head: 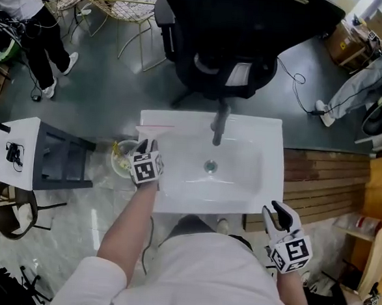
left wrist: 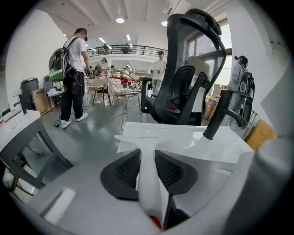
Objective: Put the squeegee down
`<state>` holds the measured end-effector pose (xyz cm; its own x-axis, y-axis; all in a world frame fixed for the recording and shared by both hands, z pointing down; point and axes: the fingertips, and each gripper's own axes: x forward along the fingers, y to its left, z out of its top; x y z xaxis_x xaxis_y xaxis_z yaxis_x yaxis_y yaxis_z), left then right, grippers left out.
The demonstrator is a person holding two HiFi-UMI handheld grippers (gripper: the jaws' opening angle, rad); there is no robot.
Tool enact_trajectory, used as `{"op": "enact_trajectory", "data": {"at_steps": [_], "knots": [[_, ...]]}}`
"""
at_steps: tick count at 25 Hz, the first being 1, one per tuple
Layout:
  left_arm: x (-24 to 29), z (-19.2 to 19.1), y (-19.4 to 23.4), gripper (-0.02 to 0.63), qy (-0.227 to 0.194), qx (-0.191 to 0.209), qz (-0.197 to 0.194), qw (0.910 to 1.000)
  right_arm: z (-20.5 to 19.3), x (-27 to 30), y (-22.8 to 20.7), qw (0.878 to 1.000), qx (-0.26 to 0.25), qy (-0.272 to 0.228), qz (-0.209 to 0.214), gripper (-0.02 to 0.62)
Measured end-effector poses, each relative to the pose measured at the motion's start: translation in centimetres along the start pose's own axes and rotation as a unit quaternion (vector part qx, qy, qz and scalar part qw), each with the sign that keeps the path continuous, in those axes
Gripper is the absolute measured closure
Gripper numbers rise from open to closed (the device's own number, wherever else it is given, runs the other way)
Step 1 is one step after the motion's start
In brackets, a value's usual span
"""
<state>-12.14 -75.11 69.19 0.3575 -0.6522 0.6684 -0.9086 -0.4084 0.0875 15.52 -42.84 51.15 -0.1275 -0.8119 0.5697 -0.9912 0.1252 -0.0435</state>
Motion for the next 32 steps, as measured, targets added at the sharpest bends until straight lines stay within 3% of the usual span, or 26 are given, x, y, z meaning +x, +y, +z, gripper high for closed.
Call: {"op": "enact_trajectory", "data": {"at_steps": [8, 14, 22, 32], "knots": [[1.2, -0.9, 0.0, 0.498, 0.013, 0.018, 0.012, 0.9997, -0.2, -0.6, 0.1, 1.000, -0.002, -0.003, -0.011, 0.494], [0.5, -0.9, -0.2, 0.446, 0.008, 0.019, 0.016, 0.9997, -0.1, -1.2, -0.3, 1.000, -0.009, -0.009, -0.010, 0.494], [-4.2, -0.8, -1.1, 0.439, -0.014, 0.030, 0.026, 0.9991, -0.3, -2.1, -0.9, 0.999, -0.023, -0.027, 0.017, 0.494], [-13.0, -2.5, -5.6, 0.442, -0.043, 0.019, 0.025, 0.9986, 0.0, -3.5, -1.6, 0.992, -0.091, -0.056, 0.072, 0.511]]}}
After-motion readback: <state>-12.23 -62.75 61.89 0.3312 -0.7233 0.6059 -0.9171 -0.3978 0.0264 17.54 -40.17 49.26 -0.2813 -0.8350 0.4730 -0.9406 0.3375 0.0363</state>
